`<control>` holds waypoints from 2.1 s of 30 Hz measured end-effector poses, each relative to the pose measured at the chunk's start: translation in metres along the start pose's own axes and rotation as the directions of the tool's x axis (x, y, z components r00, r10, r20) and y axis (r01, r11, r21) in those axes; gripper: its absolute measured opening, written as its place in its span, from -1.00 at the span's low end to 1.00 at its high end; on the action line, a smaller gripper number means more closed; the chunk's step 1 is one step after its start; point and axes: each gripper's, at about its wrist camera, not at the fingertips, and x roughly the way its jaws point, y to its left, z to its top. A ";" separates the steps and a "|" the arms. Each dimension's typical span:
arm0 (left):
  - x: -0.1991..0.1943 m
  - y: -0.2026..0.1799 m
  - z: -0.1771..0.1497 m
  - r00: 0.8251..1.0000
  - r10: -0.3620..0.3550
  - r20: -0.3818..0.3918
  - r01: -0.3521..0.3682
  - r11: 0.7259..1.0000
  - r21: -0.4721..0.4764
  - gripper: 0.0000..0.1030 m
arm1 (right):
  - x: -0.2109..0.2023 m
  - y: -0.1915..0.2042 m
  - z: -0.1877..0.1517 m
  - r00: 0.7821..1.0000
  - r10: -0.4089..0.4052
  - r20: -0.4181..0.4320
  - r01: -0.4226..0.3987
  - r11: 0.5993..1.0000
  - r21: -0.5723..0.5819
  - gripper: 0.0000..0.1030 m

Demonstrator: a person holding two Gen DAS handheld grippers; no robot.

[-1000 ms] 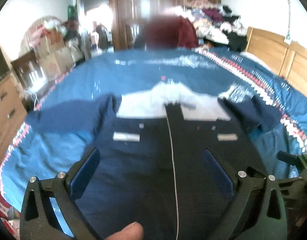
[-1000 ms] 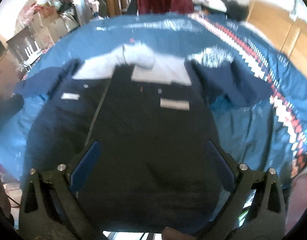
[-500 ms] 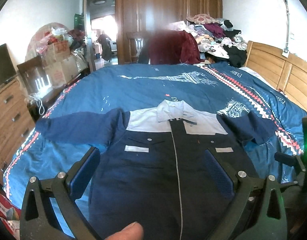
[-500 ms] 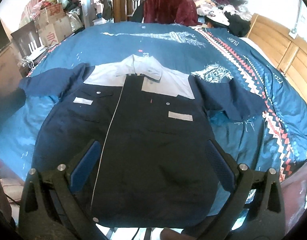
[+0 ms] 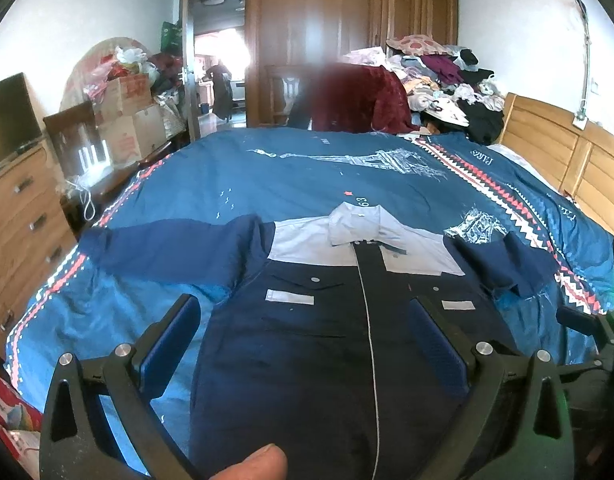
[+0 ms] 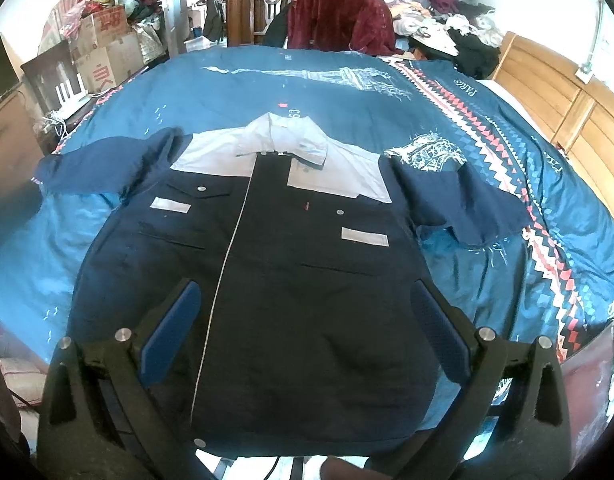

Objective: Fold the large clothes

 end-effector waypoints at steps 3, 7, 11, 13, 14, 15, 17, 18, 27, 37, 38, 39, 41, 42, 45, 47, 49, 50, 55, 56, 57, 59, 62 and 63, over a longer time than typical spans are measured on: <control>0.002 0.001 0.001 1.000 0.000 0.002 0.000 1.000 -0.007 1.00 | 0.000 0.001 0.000 1.000 -0.004 -0.001 0.004 1.000 -0.006 1.00; 0.002 0.005 -0.001 1.000 0.001 -0.001 -0.001 1.000 -0.012 1.00 | -0.001 0.004 0.001 1.000 -0.009 0.000 0.009 1.000 -0.013 1.00; 0.003 0.006 0.000 1.000 0.001 0.000 -0.001 1.000 -0.020 1.00 | -0.002 0.006 0.003 1.000 -0.014 0.007 0.014 1.000 -0.025 1.00; 0.003 0.007 0.000 1.000 0.007 0.004 -0.007 1.000 -0.022 1.00 | -0.004 0.007 0.003 1.000 -0.015 0.013 0.016 0.999 -0.031 1.00; 0.002 0.007 0.000 1.000 0.008 0.007 -0.008 1.000 -0.023 1.00 | -0.006 0.007 0.004 1.000 -0.012 0.023 0.013 0.999 -0.032 1.00; 0.002 0.006 0.000 1.000 0.008 0.010 -0.008 1.000 -0.023 1.00 | -0.008 0.006 0.004 0.999 -0.009 0.031 0.010 0.999 -0.032 1.00; -0.001 0.005 -0.002 1.000 0.008 0.017 -0.008 1.000 -0.018 1.00 | -0.016 0.004 0.006 0.998 -0.010 0.069 0.012 0.999 -0.033 1.00; -0.003 0.004 -0.002 1.000 0.013 0.023 -0.013 1.000 -0.014 1.00 | -0.022 0.003 0.007 0.995 -0.013 0.098 0.016 0.999 -0.033 1.00; -0.011 -0.015 0.004 0.998 0.025 0.058 -0.026 0.999 0.021 1.00 | -0.047 -0.016 0.014 0.975 0.005 0.222 -0.008 1.000 0.013 1.00; -0.009 0.019 0.023 0.978 0.195 0.077 -0.191 0.980 -0.059 1.00 | -0.033 -0.037 0.004 0.985 0.030 0.172 -0.032 0.999 0.006 1.00; -0.006 0.028 0.025 0.972 0.224 0.071 -0.219 0.973 -0.075 1.00 | -0.034 -0.038 0.003 0.984 0.038 0.172 -0.040 0.999 0.010 1.00; -0.004 0.036 0.027 0.964 0.257 0.069 -0.251 0.965 -0.078 1.00 | -0.035 -0.039 0.004 0.984 0.044 0.175 -0.047 0.999 0.015 1.00; -0.002 0.051 0.031 0.945 0.320 0.070 -0.315 0.946 -0.070 1.00 | -0.038 -0.039 0.004 0.981 0.048 0.186 -0.051 0.999 0.013 1.00; -0.004 0.058 0.032 0.939 0.336 0.072 -0.330 0.941 -0.078 1.00 | -0.040 -0.039 0.005 0.980 0.054 0.193 -0.057 0.998 0.009 1.00; -0.009 0.083 0.032 0.934 0.352 0.065 -0.344 0.933 -0.109 1.00 | -0.041 -0.039 0.006 0.978 0.069 0.199 -0.071 0.997 0.002 1.00; -0.010 0.092 0.030 0.931 0.360 0.068 -0.351 0.929 -0.114 1.00 | -0.040 -0.041 0.006 0.977 0.076 0.198 -0.078 0.997 0.002 1.00; -0.010 0.093 0.027 0.933 0.353 0.065 -0.345 0.932 -0.113 1.00 | -0.036 -0.046 0.004 0.979 0.081 0.189 -0.084 0.996 0.007 1.00; -0.007 0.088 0.025 0.937 0.343 0.063 -0.335 0.936 -0.107 1.00 | -0.033 -0.049 0.003 0.980 0.085 0.181 -0.088 0.996 0.012 1.00; 0.011 0.034 0.016 0.981 0.176 0.079 -0.172 0.984 -0.045 1.00 | -0.012 -0.077 -0.009 0.988 0.078 0.135 -0.085 0.995 0.049 1.00; 0.018 0.013 0.015 0.991 0.106 0.087 -0.105 0.994 -0.021 1.00 | -0.009 -0.084 -0.012 0.989 0.071 0.130 -0.079 0.995 0.056 1.00; 0.022 -0.001 0.012 0.995 0.052 0.085 -0.051 0.999 -0.007 1.00 | -0.003 -0.097 -0.016 0.990 0.057 0.126 -0.065 0.996 0.061 1.00; 0.040 -0.038 0.010 0.996 -0.064 0.060 0.063 0.998 0.021 1.00 | 0.009 -0.122 -0.022 0.994 0.008 0.112 -0.016 0.997 0.074 1.00; 0.063 -0.080 0.006 0.987 -0.156 0.036 0.155 0.987 0.046 1.00 | 0.033 -0.170 -0.023 0.997 -0.037 0.074 0.028 0.992 0.120 1.00; 0.072 -0.092 0.005 0.984 -0.173 0.037 0.171 0.984 0.050 1.00 | 0.048 -0.199 -0.021 0.996 -0.067 0.050 0.059 0.986 0.156 1.00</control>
